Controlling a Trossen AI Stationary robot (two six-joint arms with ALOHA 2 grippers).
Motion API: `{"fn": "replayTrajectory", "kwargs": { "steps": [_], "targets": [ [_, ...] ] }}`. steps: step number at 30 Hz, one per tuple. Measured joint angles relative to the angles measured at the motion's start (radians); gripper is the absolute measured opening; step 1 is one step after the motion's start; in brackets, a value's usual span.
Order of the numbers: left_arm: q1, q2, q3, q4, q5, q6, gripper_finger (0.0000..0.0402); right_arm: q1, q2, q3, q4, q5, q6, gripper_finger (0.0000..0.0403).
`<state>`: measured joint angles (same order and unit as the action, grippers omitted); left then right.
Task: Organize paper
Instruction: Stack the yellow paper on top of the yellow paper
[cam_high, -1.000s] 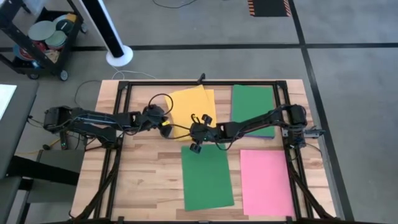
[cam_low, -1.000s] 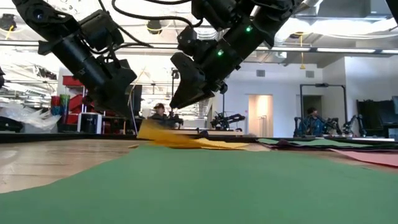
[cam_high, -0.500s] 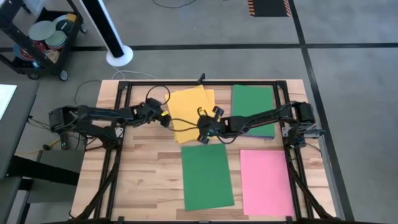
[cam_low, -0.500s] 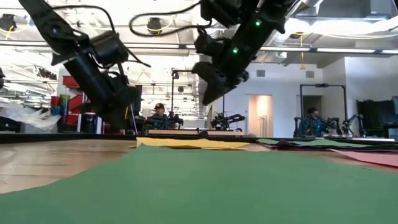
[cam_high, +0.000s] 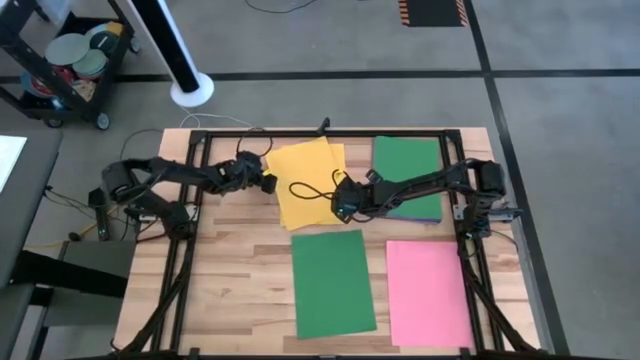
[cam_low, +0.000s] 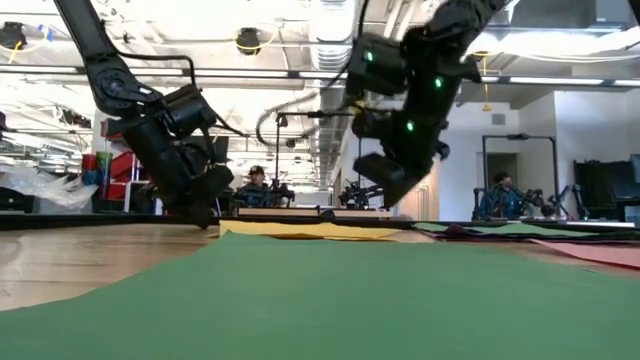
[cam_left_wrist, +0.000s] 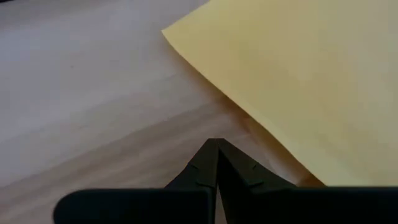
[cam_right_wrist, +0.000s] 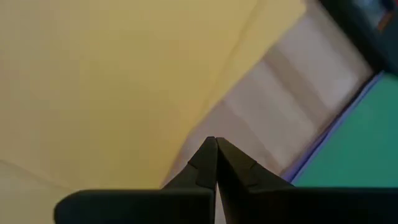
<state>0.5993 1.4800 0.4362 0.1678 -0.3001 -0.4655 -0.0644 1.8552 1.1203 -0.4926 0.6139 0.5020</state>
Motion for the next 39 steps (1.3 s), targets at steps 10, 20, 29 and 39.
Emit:
{"fn": "replayTrajectory", "kwargs": {
  "steps": [10, 20, 29, 39],
  "targets": [
    [0.078, 0.058, 0.001, 0.095, 0.053, 0.027, 0.0, -0.038, 0.001, -0.085, 0.061, -0.064, 0.095, 0.0],
    [0.094, 0.113, 0.047, 0.145, 0.105, 0.045, 0.0, -0.042, 0.001, -0.097, 0.108, -0.14, 0.1, 0.0],
    [0.112, 0.171, 0.14, 0.132, 0.149, 0.082, 0.0, -0.028, 0.001, -0.096, 0.133, -0.202, 0.101, 0.0],
    [0.114, 0.242, 0.241, 0.123, 0.217, 0.114, 0.0, -0.02, 0.001, -0.095, 0.101, -0.198, 0.102, 0.0]
  ]
}}
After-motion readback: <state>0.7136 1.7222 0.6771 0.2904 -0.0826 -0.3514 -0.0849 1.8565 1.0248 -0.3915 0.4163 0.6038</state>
